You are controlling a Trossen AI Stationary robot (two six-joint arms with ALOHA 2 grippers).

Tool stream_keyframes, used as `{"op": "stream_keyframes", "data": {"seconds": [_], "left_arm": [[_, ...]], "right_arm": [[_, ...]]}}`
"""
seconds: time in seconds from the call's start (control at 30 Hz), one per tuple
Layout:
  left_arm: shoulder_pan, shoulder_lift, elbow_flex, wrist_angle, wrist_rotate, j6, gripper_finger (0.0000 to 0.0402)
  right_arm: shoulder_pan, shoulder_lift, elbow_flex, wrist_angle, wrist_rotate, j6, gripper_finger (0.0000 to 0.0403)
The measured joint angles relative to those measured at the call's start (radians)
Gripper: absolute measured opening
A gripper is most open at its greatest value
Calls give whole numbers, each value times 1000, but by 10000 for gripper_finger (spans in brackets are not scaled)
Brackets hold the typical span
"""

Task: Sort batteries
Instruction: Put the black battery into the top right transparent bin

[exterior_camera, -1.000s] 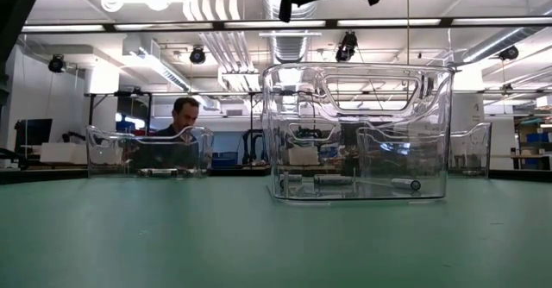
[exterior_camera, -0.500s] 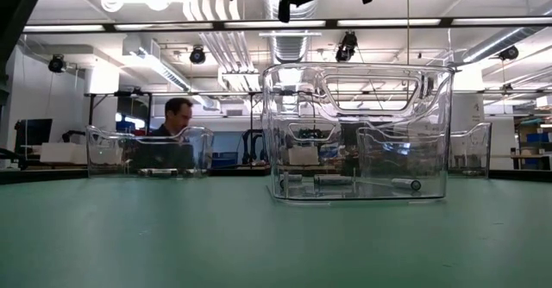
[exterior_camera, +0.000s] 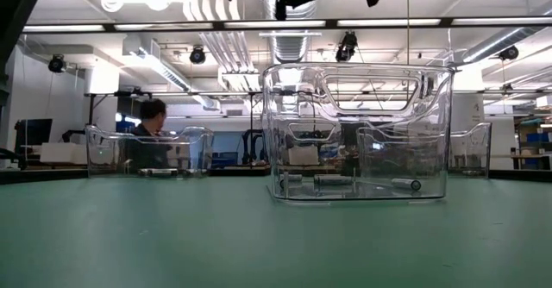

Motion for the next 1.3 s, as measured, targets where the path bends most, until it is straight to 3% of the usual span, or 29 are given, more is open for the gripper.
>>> {"op": "stream_keyframes", "data": {"seconds": [0.23, 0.4, 0.83, 1.07, 1.3], "left_arm": [[57, -53, 5, -181, 2, 59, 159], [103, -89, 4, -248, 3, 91, 187], [155, -156, 3, -347, 4, 176, 187], [162, -180, 3, -397, 4, 196, 187], [162, -223, 2, -488, 4, 271, 186]], "right_arm": [[-171, 4, -3, -177, 59, 60, 27], [-282, 34, -69, -288, 107, 129, 27], [-317, 145, -381, -343, 95, 474, 27], [-317, 210, -447, -372, 99, 548, 34], [-317, 323, -450, -405, 203, 626, 29]]}}
